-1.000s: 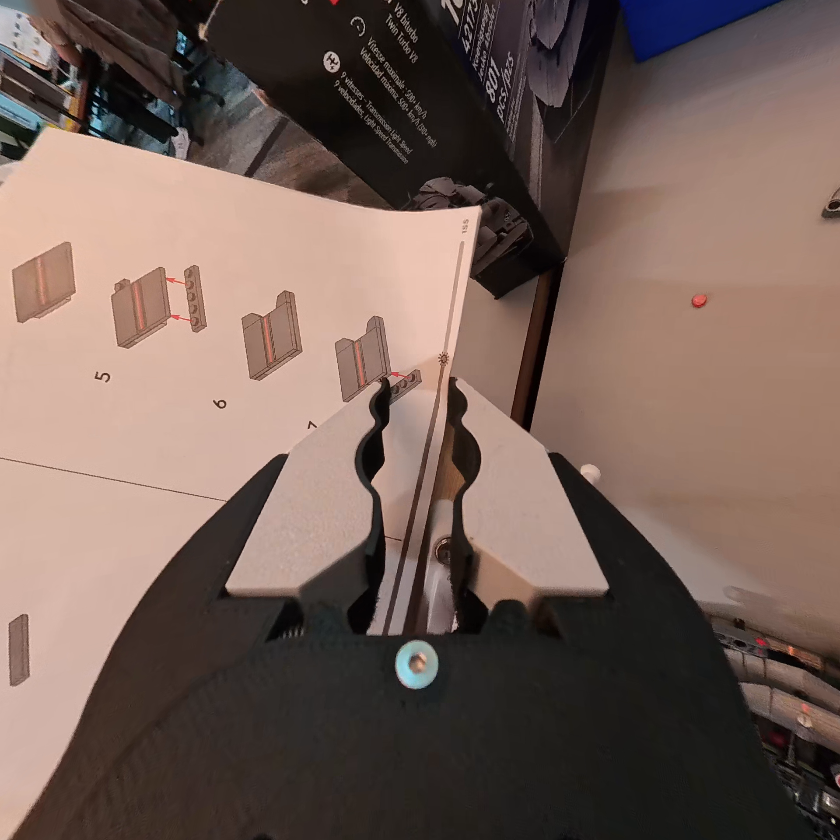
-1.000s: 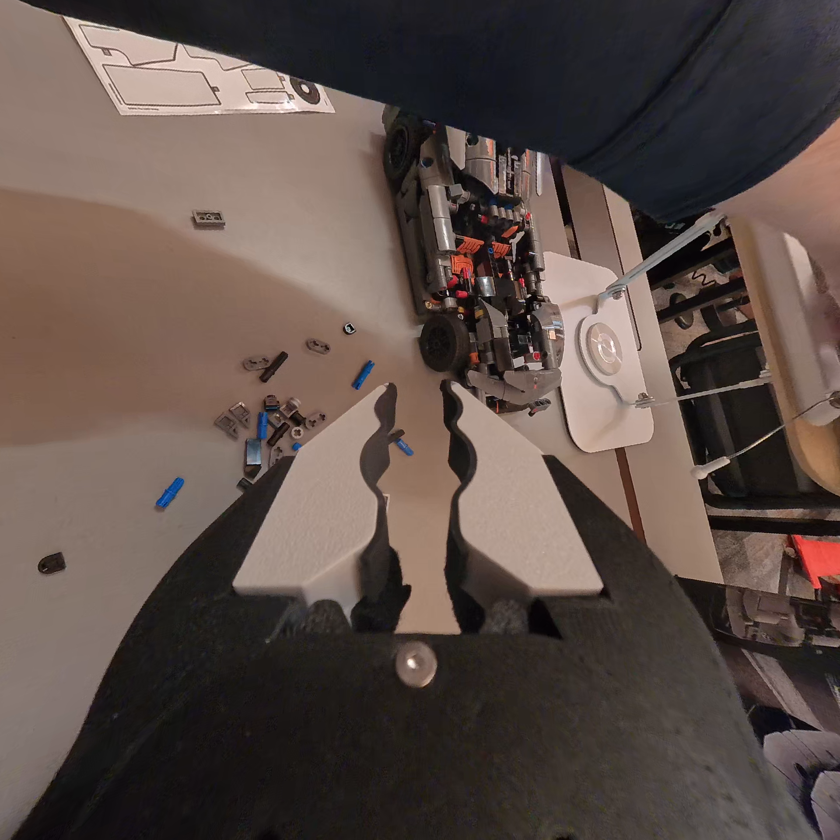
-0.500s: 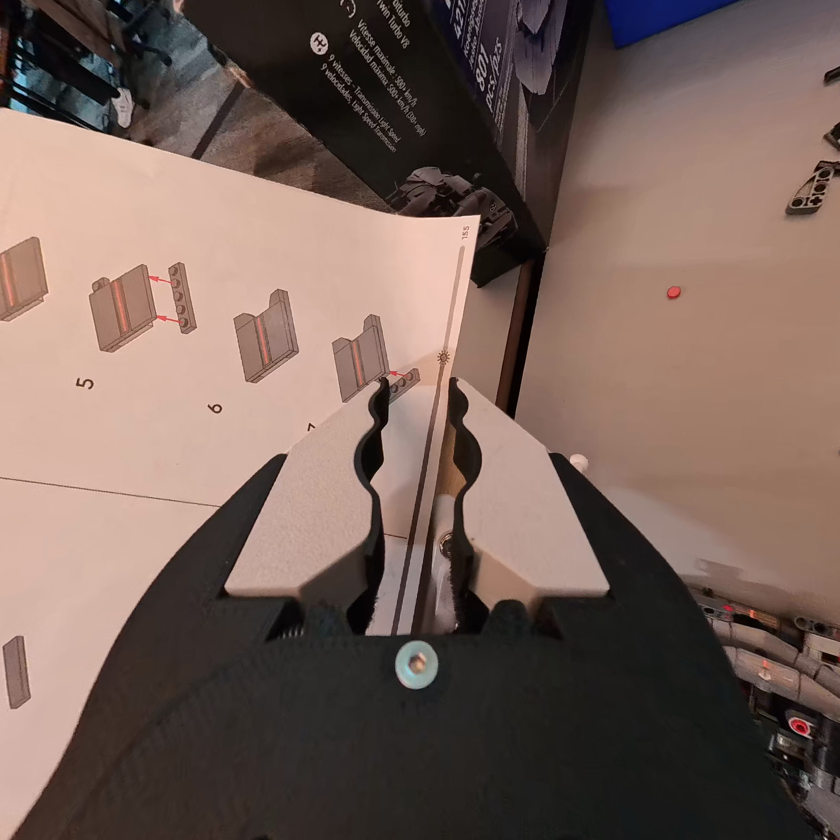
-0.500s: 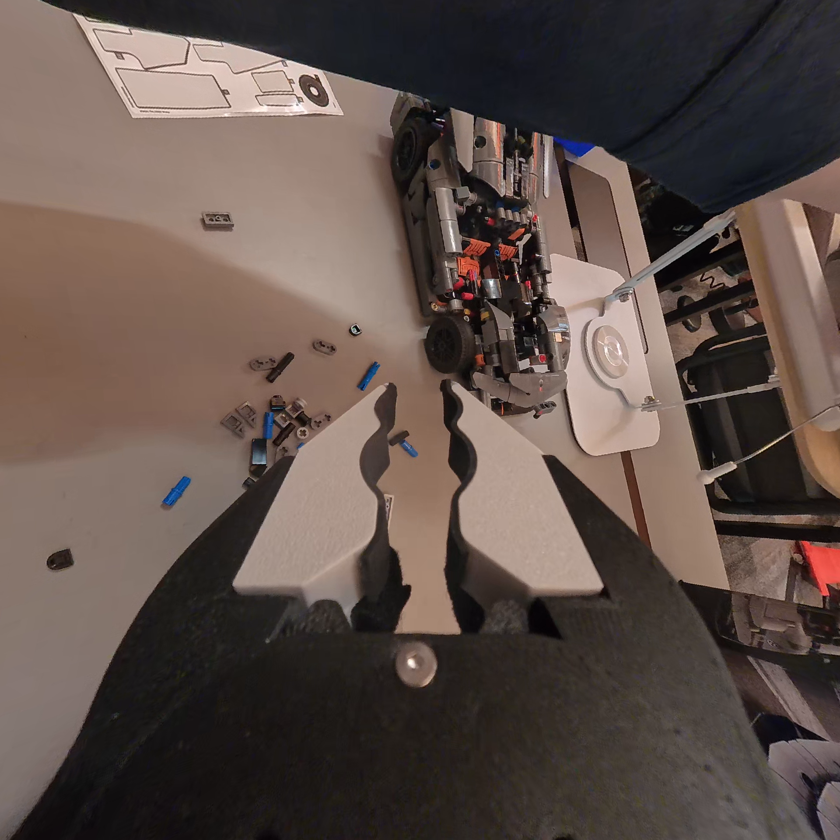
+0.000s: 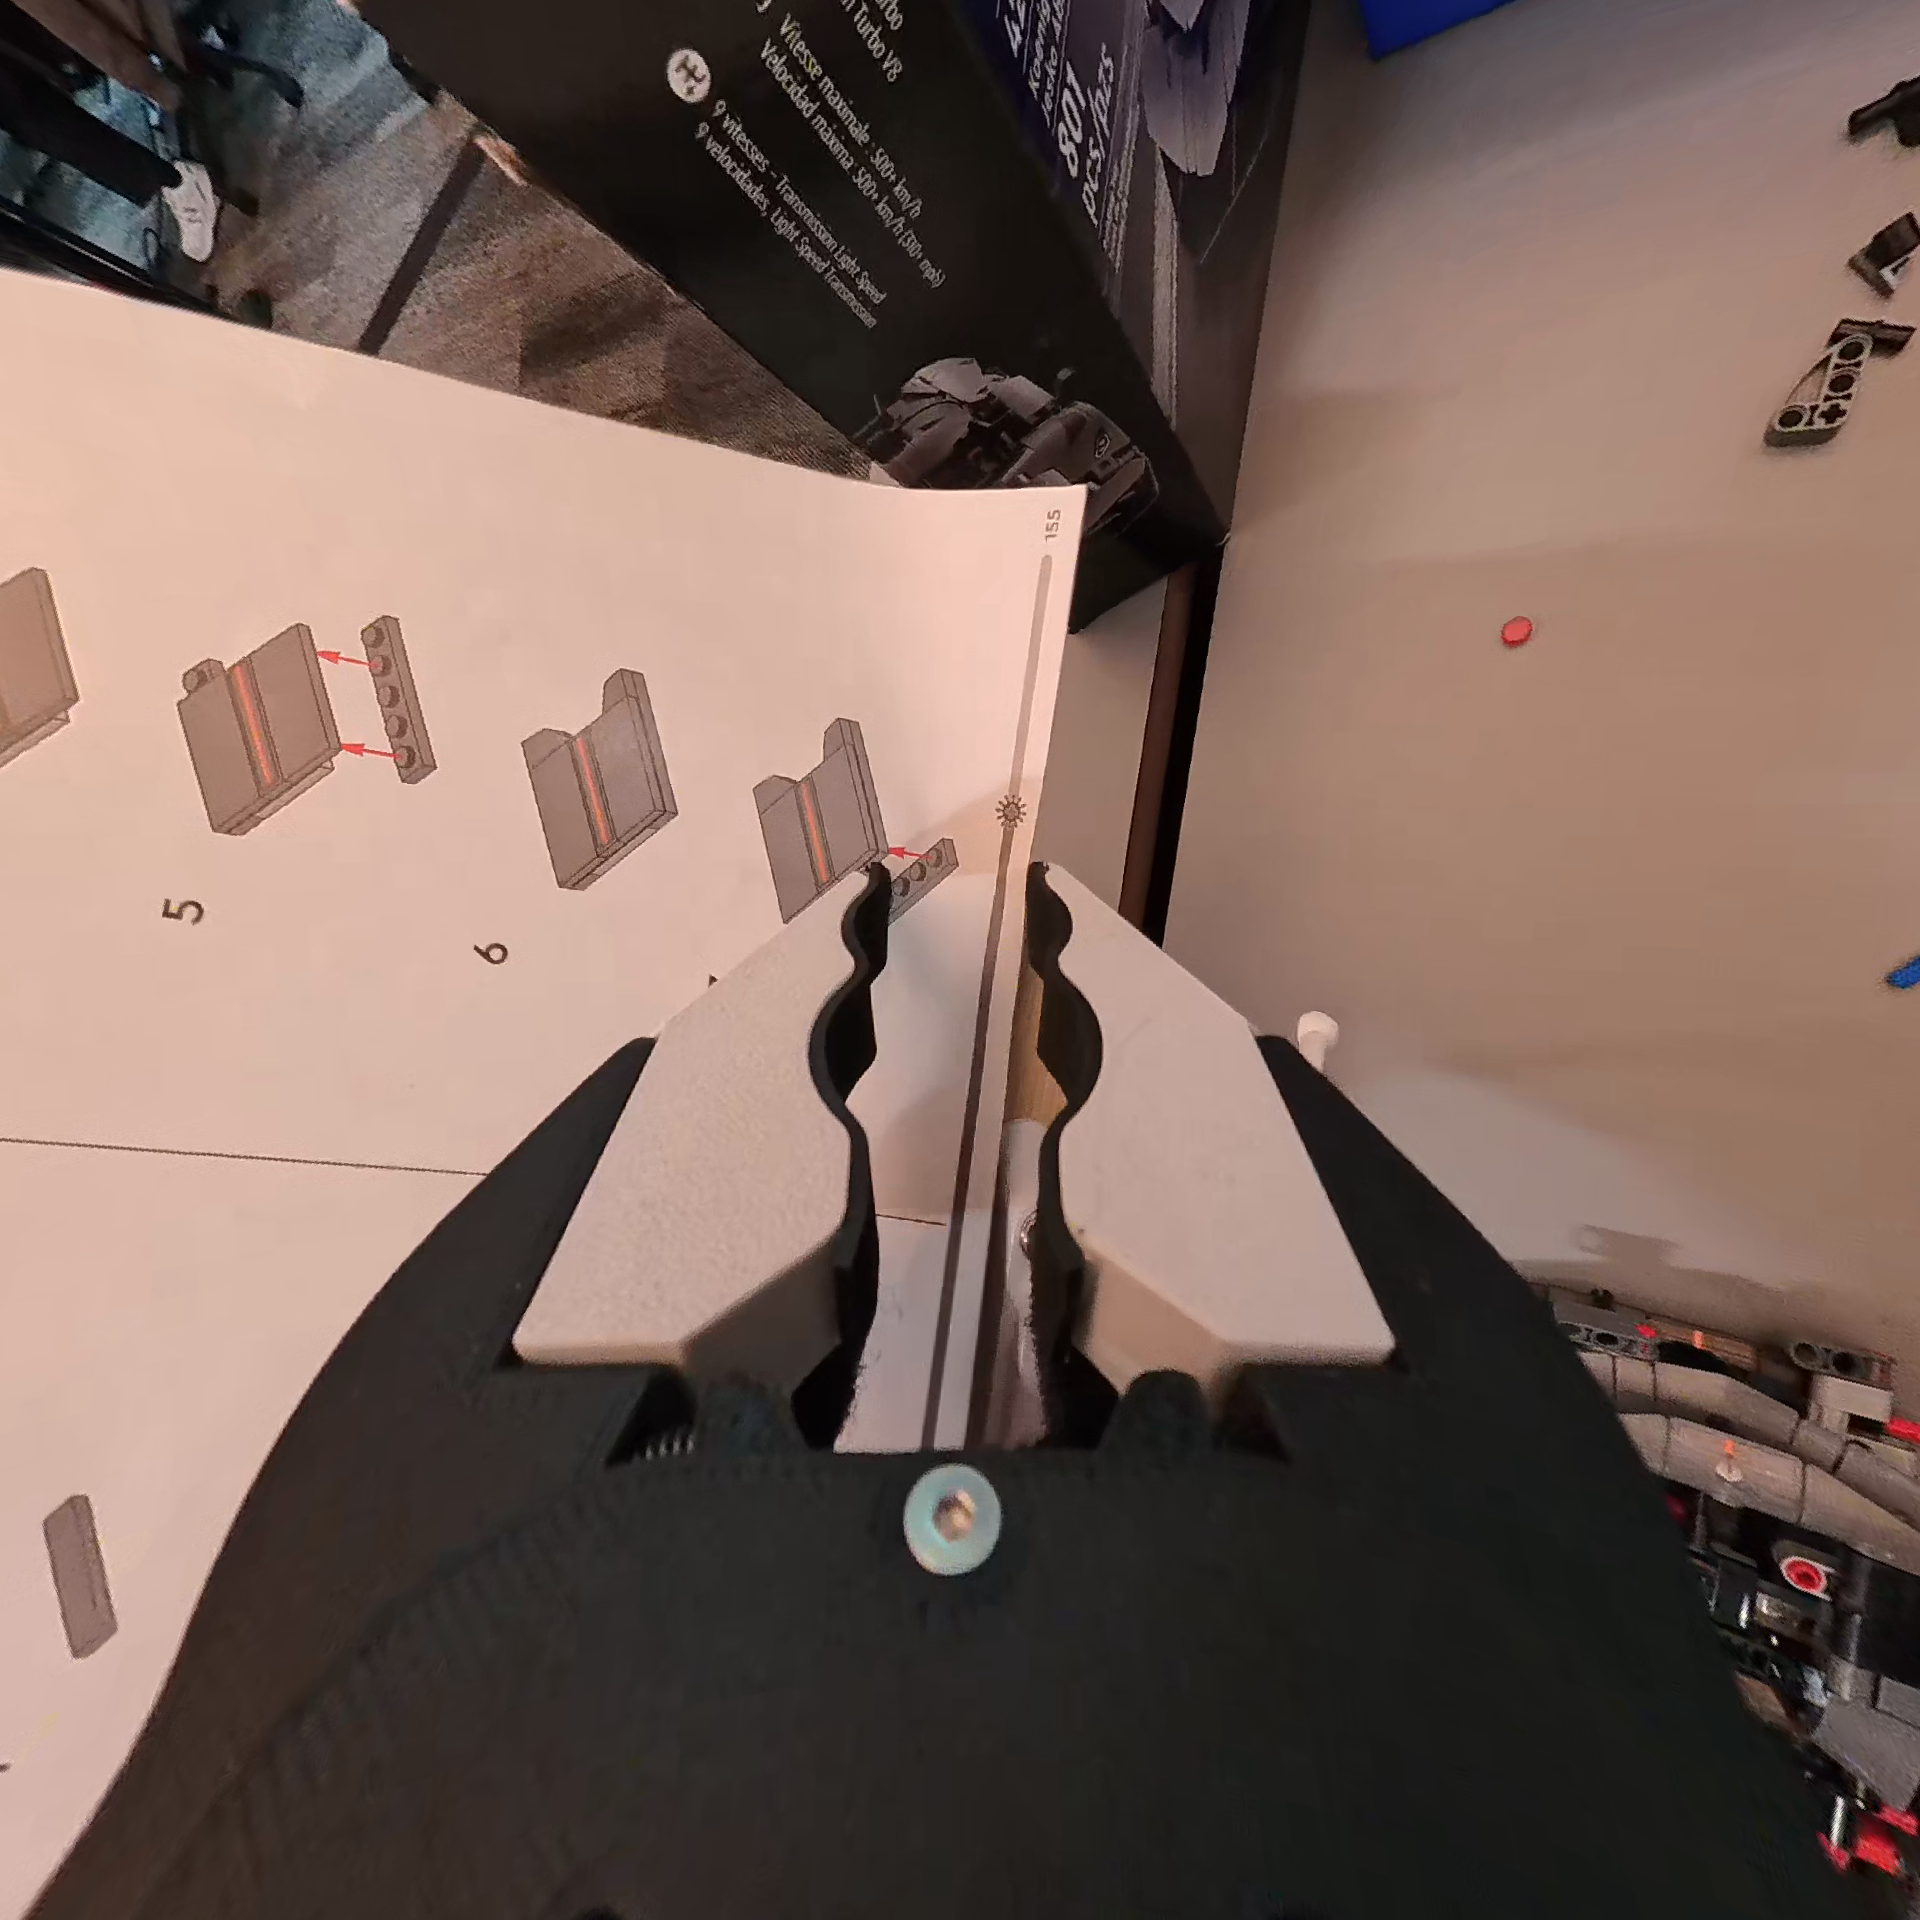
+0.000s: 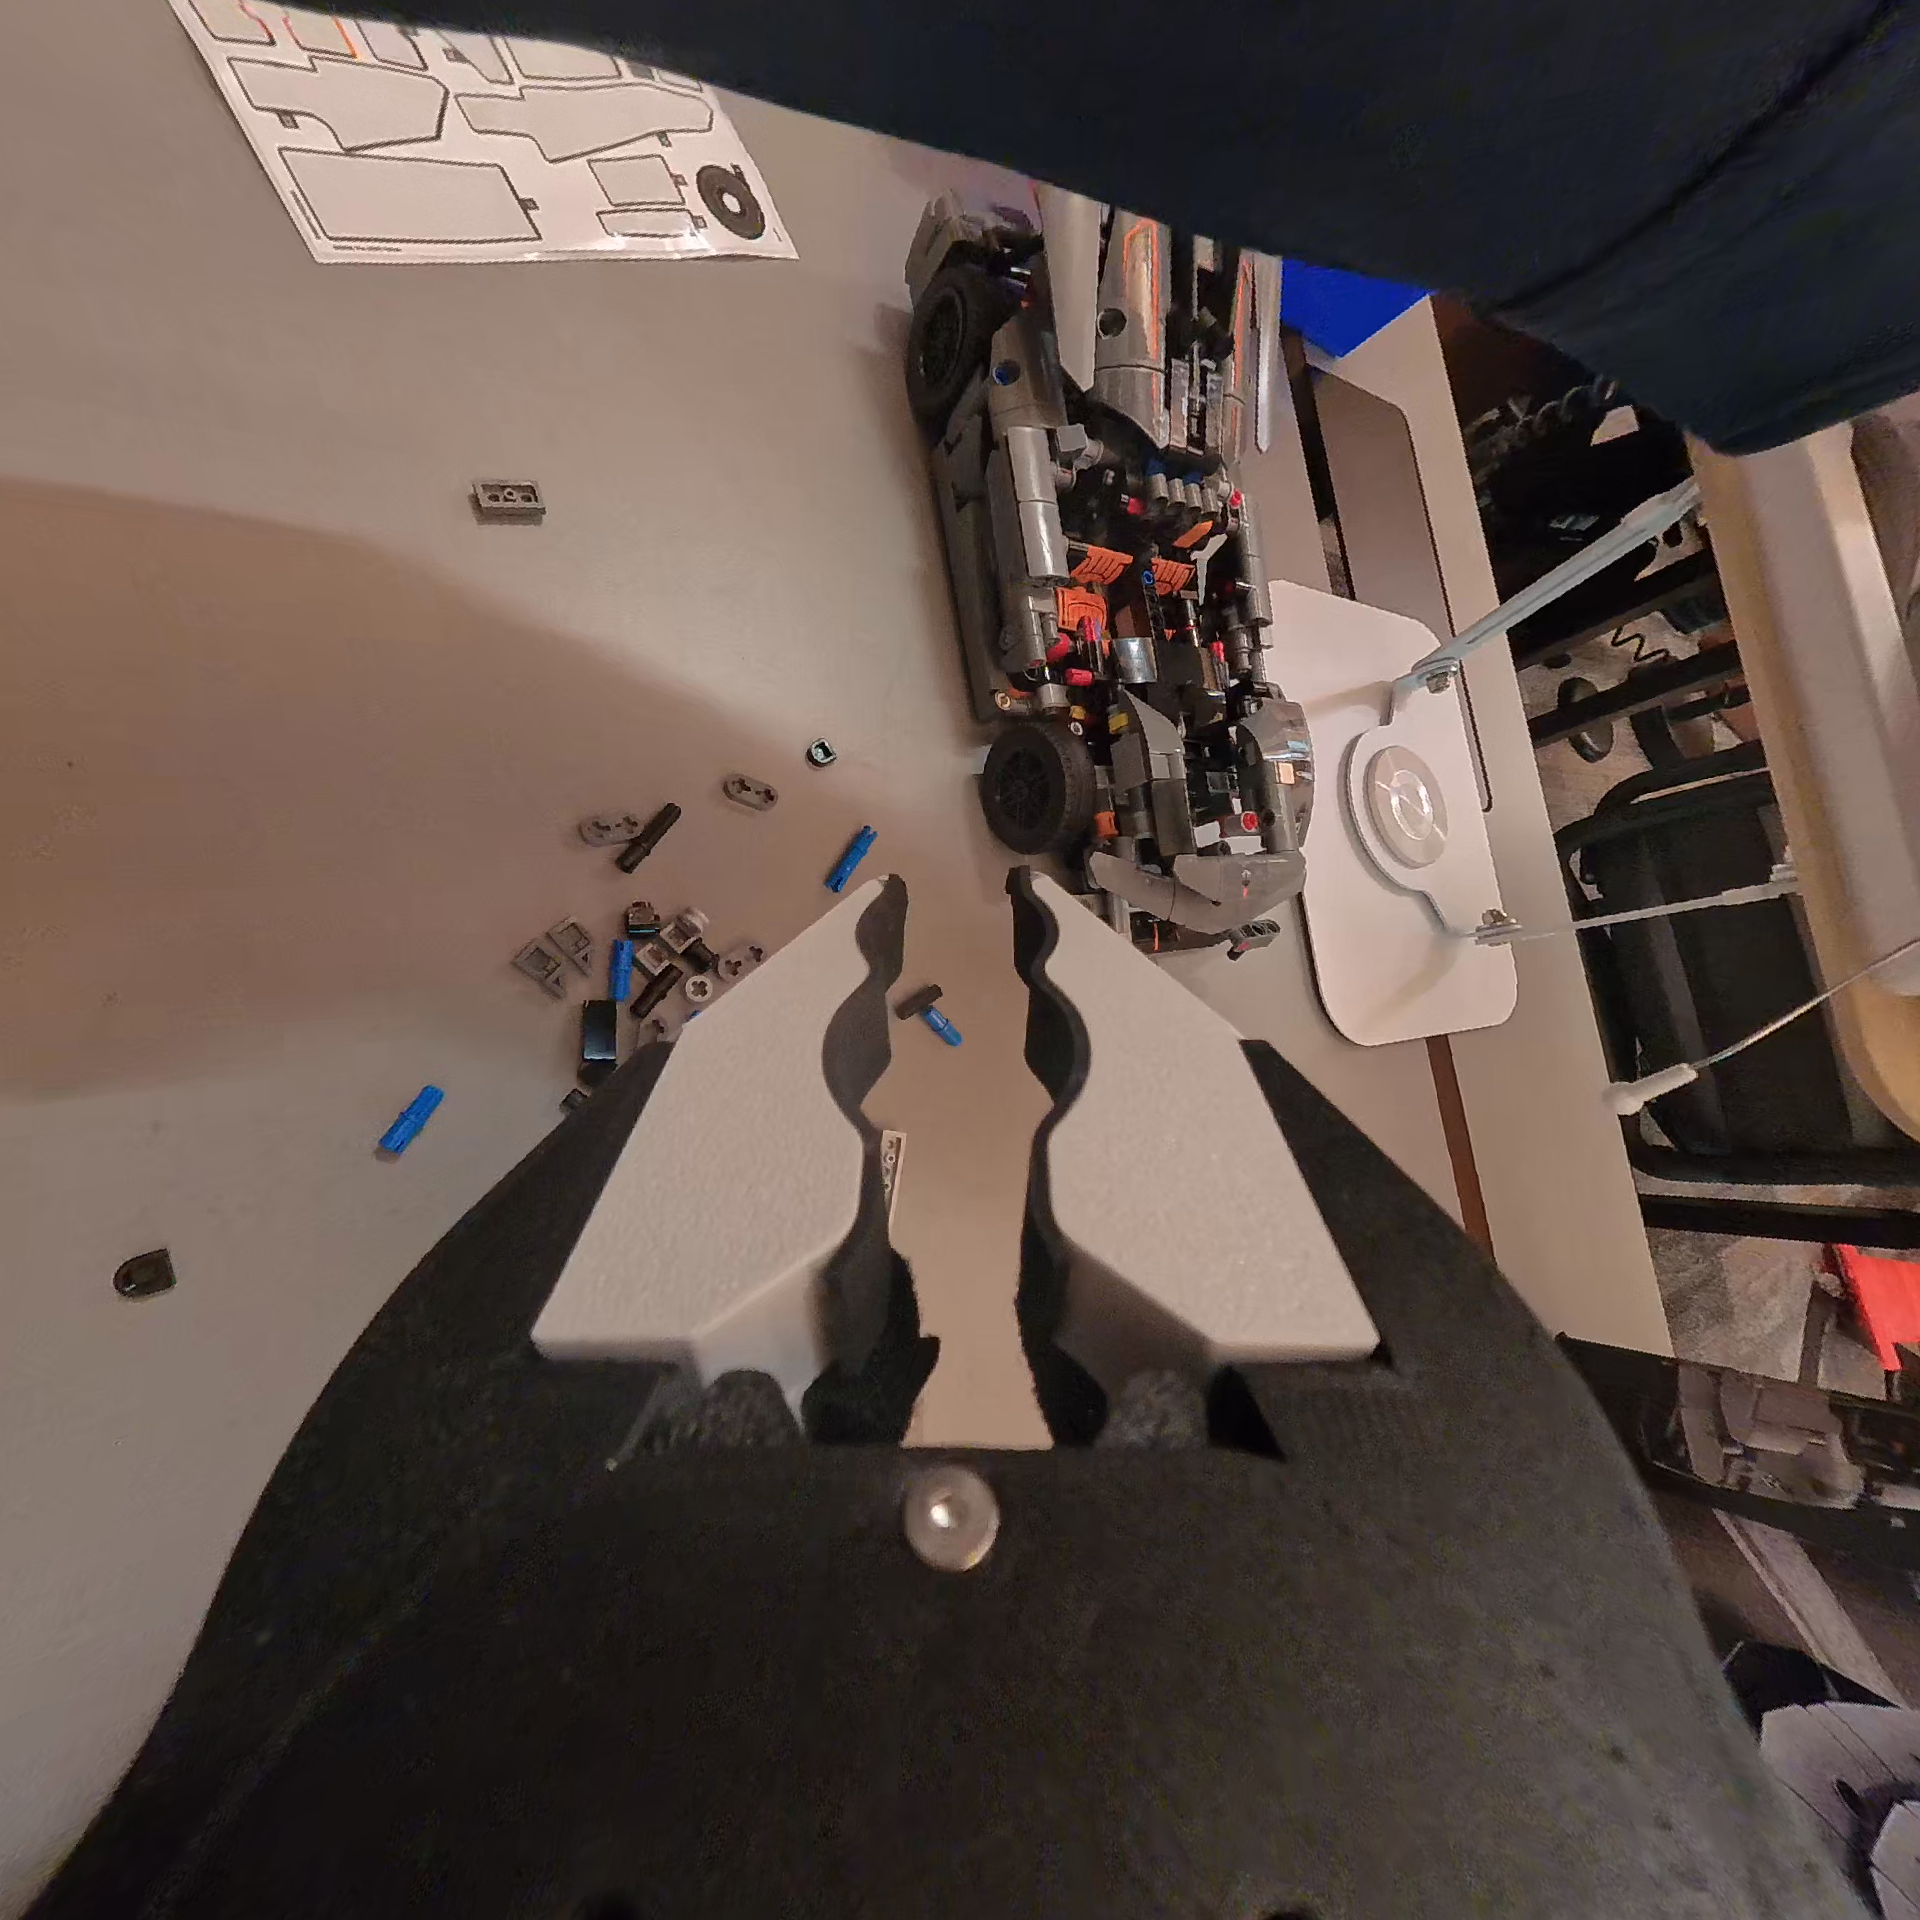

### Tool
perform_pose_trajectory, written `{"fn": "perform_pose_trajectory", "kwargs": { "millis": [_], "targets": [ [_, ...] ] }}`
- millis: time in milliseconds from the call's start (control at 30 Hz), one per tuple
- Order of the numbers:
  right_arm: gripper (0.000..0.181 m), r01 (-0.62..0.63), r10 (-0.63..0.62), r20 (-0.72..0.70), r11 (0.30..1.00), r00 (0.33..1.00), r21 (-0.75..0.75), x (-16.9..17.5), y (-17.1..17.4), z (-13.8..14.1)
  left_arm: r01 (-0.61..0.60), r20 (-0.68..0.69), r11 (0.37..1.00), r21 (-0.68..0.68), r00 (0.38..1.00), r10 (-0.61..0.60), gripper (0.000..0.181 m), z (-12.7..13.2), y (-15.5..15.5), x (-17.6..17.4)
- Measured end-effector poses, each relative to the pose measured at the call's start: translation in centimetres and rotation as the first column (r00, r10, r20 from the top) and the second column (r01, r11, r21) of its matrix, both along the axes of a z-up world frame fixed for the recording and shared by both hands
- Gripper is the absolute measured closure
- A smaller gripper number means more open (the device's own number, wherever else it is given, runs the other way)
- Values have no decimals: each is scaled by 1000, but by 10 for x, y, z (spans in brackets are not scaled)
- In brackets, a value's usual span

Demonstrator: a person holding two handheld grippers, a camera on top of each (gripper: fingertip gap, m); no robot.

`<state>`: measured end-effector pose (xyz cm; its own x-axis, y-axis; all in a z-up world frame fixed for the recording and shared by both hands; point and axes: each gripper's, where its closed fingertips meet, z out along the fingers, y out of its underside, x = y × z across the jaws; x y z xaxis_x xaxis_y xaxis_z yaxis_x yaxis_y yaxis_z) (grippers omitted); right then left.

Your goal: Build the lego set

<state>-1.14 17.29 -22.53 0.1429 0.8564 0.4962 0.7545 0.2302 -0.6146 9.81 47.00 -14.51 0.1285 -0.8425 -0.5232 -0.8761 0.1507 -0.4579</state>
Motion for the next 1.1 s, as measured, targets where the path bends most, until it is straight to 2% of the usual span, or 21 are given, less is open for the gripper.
{"fn": "perform_pose_trajectory", "kwargs": {
  "millis": [1100],
  "targets": [
    [162, -15, 15, 0, 1000, 1000, -11, -1, -3, 0, -6, -41, 1000, -24, 999, 5, 158, 0, 1, 0]
  ]
}}
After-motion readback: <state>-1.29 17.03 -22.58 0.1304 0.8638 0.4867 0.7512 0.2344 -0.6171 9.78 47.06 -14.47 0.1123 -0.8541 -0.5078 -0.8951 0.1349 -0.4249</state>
